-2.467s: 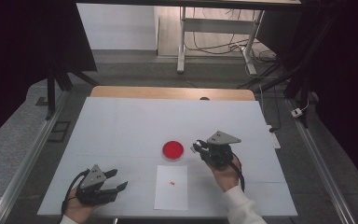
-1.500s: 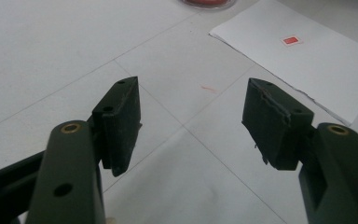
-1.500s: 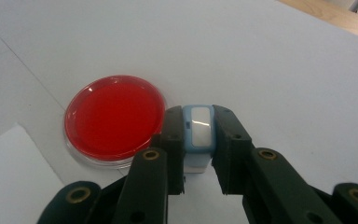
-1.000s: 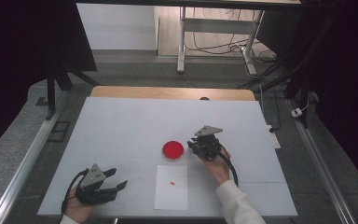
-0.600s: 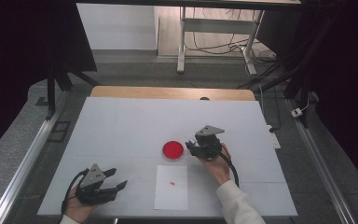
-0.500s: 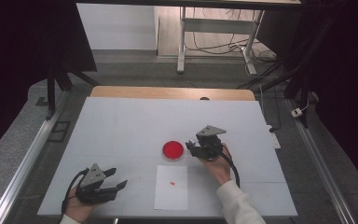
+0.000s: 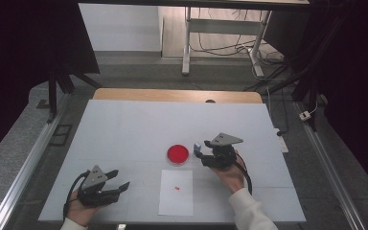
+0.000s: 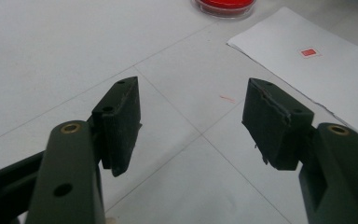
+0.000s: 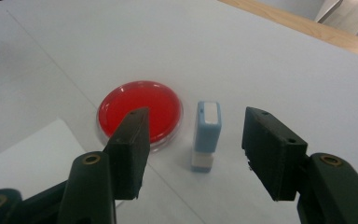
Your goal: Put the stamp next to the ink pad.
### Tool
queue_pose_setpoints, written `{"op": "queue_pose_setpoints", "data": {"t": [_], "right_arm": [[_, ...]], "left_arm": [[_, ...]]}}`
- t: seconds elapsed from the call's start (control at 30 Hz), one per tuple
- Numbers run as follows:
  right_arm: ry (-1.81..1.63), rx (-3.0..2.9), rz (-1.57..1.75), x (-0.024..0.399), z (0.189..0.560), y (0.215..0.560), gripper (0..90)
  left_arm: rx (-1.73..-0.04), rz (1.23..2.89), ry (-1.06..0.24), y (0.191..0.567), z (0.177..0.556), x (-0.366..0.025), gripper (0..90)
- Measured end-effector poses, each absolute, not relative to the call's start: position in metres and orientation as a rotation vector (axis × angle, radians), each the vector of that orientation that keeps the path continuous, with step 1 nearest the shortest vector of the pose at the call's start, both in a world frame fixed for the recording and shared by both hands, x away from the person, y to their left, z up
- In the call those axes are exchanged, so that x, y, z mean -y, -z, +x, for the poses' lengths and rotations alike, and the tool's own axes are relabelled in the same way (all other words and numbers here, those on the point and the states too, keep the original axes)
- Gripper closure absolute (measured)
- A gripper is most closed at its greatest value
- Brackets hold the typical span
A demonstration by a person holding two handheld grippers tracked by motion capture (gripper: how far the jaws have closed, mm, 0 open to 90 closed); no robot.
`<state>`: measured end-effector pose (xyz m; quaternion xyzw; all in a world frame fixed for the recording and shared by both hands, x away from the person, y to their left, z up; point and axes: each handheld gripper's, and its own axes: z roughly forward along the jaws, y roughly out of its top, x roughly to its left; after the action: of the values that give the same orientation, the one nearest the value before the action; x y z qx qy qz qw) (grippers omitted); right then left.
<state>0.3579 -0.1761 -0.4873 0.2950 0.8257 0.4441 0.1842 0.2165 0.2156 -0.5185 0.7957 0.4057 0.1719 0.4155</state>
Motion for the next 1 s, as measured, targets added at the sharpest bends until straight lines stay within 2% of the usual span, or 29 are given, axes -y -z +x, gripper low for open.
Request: {"op": "queue_pose_setpoints", "data": {"t": [0.4, 1.0], "right_arm": [[-1.27, -2.326, 0.823, 0.214, 0.325, 0.481, 41.5], [-1.269, -2.323, 0.844, 0.276, 0.288, 0.498, 41.3]], "left_arm": [[-1.018, 1.982, -0.429, 0.519, 0.218, -0.219, 36.6], [-1.017, 1.97, -0.42, 0.519, 0.222, -0.216, 36.6]]}}
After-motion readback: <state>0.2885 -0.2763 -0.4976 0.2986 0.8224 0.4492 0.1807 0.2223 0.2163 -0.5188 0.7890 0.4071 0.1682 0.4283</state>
